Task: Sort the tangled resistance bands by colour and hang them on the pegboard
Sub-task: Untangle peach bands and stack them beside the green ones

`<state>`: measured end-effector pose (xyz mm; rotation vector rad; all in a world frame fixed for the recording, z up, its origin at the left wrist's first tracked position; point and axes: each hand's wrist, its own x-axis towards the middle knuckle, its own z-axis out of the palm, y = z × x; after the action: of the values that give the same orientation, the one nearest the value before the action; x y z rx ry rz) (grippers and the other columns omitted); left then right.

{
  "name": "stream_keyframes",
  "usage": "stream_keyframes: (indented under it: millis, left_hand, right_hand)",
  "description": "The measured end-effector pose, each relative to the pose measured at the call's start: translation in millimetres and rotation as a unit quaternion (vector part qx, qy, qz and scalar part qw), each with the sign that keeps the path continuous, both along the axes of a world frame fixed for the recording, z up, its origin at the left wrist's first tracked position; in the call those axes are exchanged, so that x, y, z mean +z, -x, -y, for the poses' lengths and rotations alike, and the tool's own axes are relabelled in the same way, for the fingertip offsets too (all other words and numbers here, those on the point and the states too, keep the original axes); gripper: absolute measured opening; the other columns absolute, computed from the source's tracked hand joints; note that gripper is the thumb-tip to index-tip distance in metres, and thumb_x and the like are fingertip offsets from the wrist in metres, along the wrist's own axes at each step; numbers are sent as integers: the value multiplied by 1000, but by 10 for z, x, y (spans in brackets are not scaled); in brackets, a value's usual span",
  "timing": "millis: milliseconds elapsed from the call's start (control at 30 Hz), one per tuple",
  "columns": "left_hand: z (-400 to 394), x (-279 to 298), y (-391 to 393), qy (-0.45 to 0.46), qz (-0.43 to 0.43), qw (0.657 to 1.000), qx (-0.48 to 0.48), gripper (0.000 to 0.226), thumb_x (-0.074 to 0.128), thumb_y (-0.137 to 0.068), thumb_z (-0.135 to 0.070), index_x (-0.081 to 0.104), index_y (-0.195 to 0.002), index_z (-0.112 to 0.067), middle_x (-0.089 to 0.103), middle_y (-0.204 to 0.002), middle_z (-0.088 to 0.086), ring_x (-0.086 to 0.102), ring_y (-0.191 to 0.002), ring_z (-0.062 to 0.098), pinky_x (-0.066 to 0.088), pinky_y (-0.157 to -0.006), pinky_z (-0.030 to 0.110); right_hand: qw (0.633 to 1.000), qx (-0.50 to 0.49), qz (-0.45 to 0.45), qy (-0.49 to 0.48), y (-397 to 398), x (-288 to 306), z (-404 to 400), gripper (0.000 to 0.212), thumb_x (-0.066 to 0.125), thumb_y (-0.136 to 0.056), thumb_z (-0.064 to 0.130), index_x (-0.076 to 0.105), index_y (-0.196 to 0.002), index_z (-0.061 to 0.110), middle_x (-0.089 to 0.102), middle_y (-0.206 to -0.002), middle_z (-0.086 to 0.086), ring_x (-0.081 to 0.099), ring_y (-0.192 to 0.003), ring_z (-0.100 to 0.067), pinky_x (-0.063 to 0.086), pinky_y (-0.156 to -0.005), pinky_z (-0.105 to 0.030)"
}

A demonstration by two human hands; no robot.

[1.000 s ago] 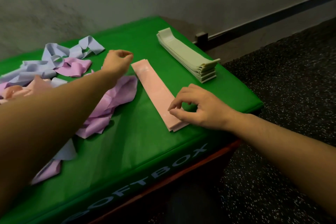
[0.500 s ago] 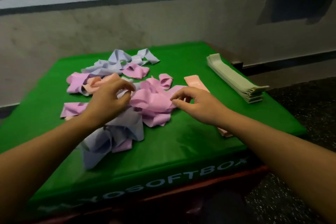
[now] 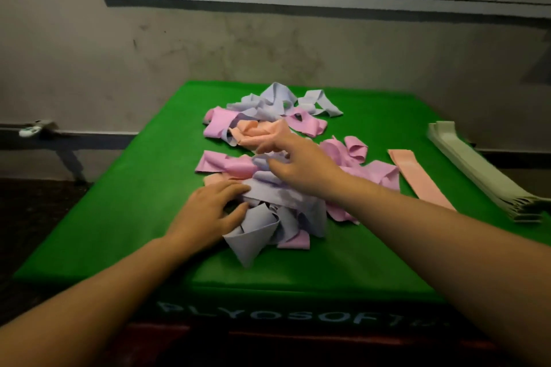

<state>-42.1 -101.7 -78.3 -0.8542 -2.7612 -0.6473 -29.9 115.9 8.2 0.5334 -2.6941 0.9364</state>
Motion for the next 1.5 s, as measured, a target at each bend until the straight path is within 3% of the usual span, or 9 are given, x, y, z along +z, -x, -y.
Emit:
stream_keyframes:
  millis: [167, 333, 467, 600, 700, 867, 967, 1133, 1500]
  left_hand:
    - [-19, -70, -38, -21, -59, 998, 13, 36, 54, -84, -44, 68, -112, -27, 66, -117, -7, 63, -99, 23, 51, -80, 39]
    - [-17, -127, -19, -77, -80, 993, 27, 27, 58, -83, -44, 69, -100, -26, 65, -107, -6, 62, -88, 25, 51, -71, 39]
    - [5, -139, -10, -79, -92, 992, 38, 34, 49, -88, -47, 73, -85, -23, 66, -96, -4, 60, -82, 24, 47, -68, 38]
    - [9, -154, -4, -64, -74, 992, 77, 47, 36, -91, -47, 70, -76, -18, 65, -96, -4, 58, -85, 23, 44, -72, 40]
    - [-3, -170, 1, -72, -88, 989, 94, 45, 40, -90, -51, 65, -68, -21, 63, -93, -6, 56, -82, 20, 41, -74, 39]
    - [9, -200, 29, -49, -114, 988, 89, 38, 47, -86, -57, 63, -70, -26, 60, -109, -8, 51, -102, 17, 34, -87, 36]
    - [18, -219, 42, -43, -109, 989, 91, 37, 47, -83, -58, 65, -73, -27, 60, -121, -5, 50, -116, 18, 32, -97, 38]
    - [3, -199, 62, -60, -56, 993, 83, 28, 52, -85, -52, 58, -81, -25, 61, -100, -6, 55, -89, 18, 43, -78, 32]
    - [8, -216, 60, -66, -110, 986, 105, 33, 54, -78, -53, 68, -83, -24, 57, -101, -3, 51, -93, 20, 38, -79, 33]
  right_hand:
    - [987, 68, -19, -145, 321, -157, 430, 32, 57, -88, 19, 69, -118, 19, 66, -123, -3, 57, -117, -22, 45, -101, -44]
    - [978, 47, 55, -198, 508, -301, 466, 39, 52, -97, 30, 55, -136, 30, 55, -140, -1, 52, -125, -21, 41, -101, -33]
    - [956, 72, 41, -280, 599, -407, 411, 38, 51, -97, 32, 55, -135, 39, 51, -137, -5, 50, -124, -25, 45, -97, -41]
    - [938, 14, 53, -342, 694, -425, 372, 39, 48, -95, 57, 60, -129, 43, 45, -135, -8, 45, -121, -32, 41, -103, -43]
    - [938, -48, 75, -334, 723, -429, 382, 48, 53, -89, 66, 63, -128, 41, 44, -137, -7, 40, -124, -32, 41, -105, -45]
    - [960, -72, 76, -260, 739, -443, 454, 18, 62, -92, 44, 76, -102, 40, 51, -126, -1, 43, -117, -29, 45, -98, -44]
    - [954, -85, 54, -281, 726, -484, 460, 22, 58, -93, 42, 70, -111, 38, 52, -125, -3, 45, -117, -29, 49, -95, -47]
    - [928, -101, 59, -355, 761, -513, 488, 40, 48, -98, 48, 63, -129, 28, 50, -130, -8, 43, -121, -32, 49, -95, -51]
    - [978, -39, -58, -195, 512, -343, 542, 21, 64, -87, 52, 76, -97, 39, 48, -143, 5, 34, -134, -23, 33, -105, -48]
